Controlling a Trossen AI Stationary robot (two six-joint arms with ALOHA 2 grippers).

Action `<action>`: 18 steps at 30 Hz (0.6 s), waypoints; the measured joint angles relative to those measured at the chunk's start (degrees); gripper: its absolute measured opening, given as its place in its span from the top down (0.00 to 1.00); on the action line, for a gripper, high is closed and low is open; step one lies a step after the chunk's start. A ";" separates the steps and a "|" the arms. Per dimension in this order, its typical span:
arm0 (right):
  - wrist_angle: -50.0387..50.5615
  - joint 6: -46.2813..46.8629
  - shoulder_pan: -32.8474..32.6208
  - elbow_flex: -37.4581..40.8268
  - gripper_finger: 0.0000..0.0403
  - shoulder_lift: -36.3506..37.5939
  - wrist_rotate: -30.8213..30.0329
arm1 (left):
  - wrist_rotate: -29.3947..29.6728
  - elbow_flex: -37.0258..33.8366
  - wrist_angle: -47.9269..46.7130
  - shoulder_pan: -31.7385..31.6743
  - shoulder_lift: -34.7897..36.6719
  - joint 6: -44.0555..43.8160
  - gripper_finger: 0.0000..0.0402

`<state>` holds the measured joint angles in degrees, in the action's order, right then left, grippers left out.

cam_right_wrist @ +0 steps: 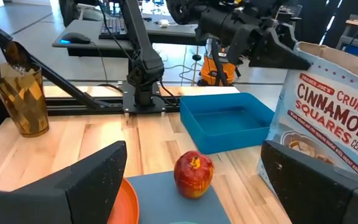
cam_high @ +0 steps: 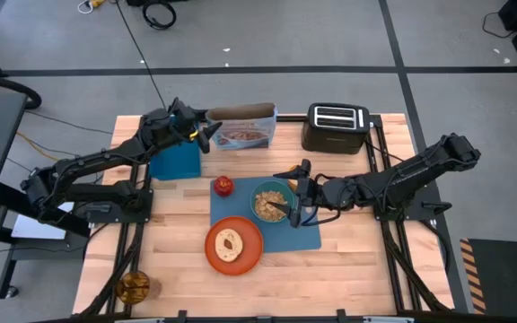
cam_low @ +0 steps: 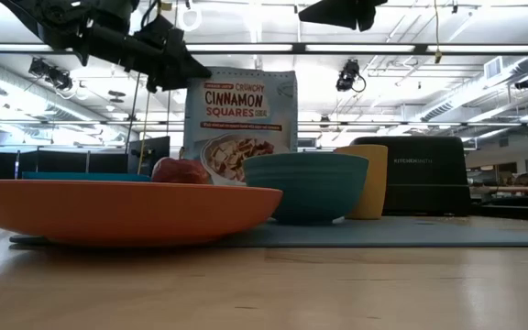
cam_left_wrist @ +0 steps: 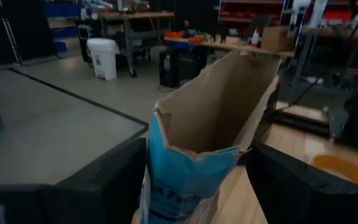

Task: Arrange a breakfast setting
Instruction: Pour the cereals from the blue cereal box into the green bowl

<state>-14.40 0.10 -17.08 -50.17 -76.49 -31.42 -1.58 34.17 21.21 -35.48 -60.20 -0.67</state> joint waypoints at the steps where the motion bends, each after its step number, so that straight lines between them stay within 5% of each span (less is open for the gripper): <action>1: 0.07 0.00 0.08 0.00 0.06 0.00 0.02 | -0.02 0.02 0.61 -0.08 0.00 -0.17 0.32; 6: 0.14 -0.13 0.32 0.00 0.06 0.00 0.06 | 0.00 0.02 1.31 -0.09 -0.43 -0.66 0.41; 18: 0.14 -1.50 0.32 -0.02 0.06 0.00 0.31 | 1.11 0.02 1.65 0.00 -0.55 -6.63 0.87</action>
<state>-14.26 -1.40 -16.75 -50.19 -76.49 -31.11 -0.48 34.20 22.86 -35.49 -60.75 -7.29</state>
